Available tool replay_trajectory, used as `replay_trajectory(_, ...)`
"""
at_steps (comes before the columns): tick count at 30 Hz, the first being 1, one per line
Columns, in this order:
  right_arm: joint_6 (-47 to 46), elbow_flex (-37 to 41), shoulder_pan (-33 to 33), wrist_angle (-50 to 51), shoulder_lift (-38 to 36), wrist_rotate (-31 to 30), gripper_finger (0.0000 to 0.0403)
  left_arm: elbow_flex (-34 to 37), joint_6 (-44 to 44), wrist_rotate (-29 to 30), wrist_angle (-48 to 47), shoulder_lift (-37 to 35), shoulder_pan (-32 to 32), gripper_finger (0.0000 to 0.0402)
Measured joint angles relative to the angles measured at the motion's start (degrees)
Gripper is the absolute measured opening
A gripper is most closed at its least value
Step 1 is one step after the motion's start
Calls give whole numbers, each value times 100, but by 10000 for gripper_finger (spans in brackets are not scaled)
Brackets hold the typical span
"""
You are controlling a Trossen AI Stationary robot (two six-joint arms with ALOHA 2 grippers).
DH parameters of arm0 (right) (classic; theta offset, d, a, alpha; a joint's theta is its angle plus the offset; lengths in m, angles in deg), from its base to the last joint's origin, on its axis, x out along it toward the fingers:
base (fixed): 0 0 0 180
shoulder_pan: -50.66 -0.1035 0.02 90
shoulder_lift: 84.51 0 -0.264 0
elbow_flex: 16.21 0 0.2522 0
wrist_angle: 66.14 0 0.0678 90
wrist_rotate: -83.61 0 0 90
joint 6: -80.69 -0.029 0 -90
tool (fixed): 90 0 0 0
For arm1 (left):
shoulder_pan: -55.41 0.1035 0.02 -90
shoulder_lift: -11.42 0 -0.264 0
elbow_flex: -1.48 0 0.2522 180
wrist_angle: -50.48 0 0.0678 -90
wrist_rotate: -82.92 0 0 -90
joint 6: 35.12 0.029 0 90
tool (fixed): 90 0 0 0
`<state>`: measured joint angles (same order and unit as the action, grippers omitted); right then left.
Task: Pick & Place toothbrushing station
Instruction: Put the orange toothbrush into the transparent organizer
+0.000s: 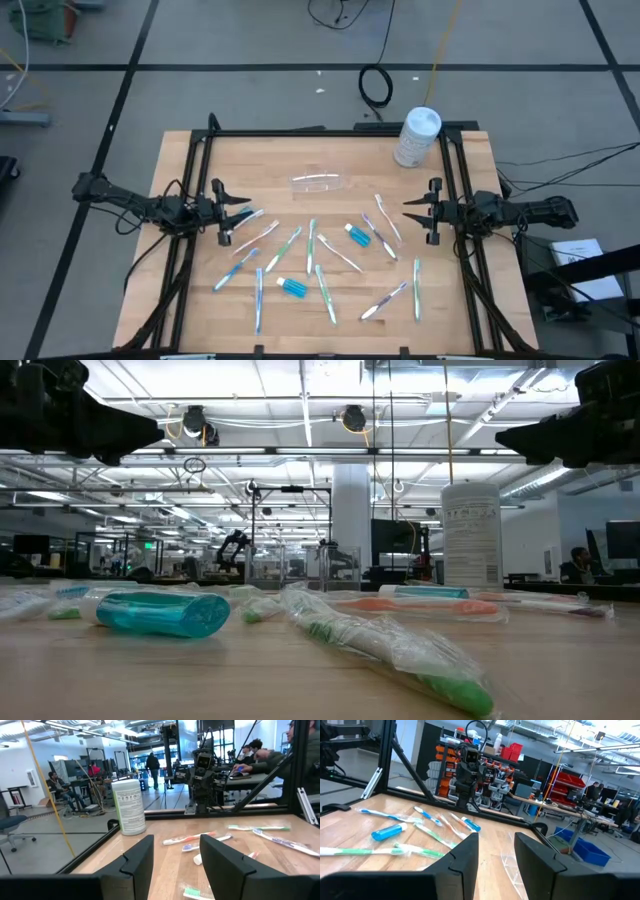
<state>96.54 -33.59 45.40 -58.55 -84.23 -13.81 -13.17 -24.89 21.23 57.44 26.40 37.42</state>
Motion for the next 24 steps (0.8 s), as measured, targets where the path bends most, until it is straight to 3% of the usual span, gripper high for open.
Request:
replay_trajectory(10,-456,2,2,15,0,2,118,0,-71,12,5,0,1,163)
replay_trajectory(17,-753,2,0,18,0,2,118,1,-884,16,14,0,0,163)
replay_trajectory(24,-824,2,2,18,0,2,118,0,-886,14,14,0,-1,163)
